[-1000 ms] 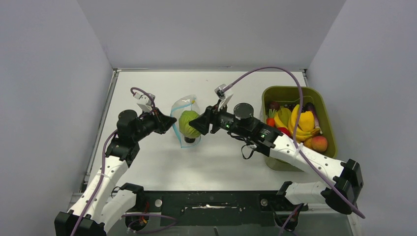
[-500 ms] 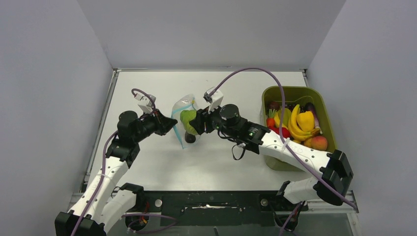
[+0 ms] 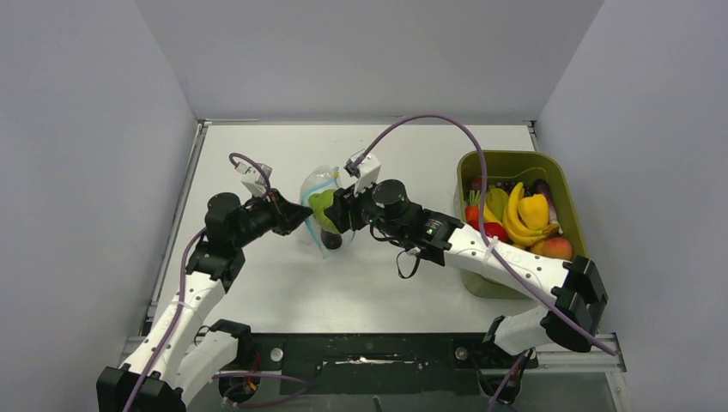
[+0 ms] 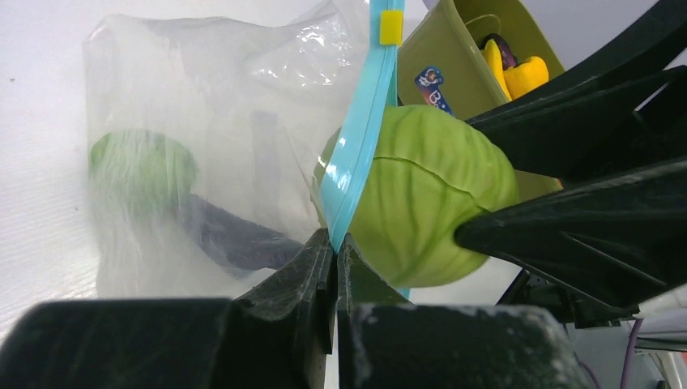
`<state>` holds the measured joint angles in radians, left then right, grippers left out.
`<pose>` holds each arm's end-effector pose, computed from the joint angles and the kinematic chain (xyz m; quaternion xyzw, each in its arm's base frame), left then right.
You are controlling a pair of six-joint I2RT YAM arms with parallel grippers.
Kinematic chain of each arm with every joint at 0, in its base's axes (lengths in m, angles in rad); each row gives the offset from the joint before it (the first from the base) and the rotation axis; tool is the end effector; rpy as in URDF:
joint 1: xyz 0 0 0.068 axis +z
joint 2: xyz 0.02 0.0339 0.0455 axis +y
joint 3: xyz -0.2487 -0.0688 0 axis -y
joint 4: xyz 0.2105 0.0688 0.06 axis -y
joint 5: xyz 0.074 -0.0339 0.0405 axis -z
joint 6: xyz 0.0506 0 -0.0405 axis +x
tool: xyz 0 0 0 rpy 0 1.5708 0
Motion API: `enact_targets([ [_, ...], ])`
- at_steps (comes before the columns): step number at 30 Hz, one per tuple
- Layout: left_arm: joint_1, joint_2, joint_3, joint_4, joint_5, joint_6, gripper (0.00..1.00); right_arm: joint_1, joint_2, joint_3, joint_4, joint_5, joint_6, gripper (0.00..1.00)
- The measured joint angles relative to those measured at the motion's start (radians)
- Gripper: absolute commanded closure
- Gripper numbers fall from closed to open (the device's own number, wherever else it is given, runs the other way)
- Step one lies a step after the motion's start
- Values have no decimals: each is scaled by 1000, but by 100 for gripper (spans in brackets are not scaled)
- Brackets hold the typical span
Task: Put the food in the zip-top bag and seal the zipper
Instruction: Place the fake vegetable in the zipper food storage bag.
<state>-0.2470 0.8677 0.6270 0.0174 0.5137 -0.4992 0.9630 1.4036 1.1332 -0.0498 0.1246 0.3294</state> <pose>0.1811 -0.0713 0.2852 0.0622 0.7698 -0.4048 0.4896 0.1853 0.2553 0.3212 -0.2175 0.7803 0.3115 0.4968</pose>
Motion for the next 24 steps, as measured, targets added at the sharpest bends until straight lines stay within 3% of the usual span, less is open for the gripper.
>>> enact_targets([
  [13,0,8,-11,47,23,-51,100,13,-7,-58,121,137,172,55],
  [24,0,8,-17,61,35,-78,100,14,43,-61,107,280,359,50],
])
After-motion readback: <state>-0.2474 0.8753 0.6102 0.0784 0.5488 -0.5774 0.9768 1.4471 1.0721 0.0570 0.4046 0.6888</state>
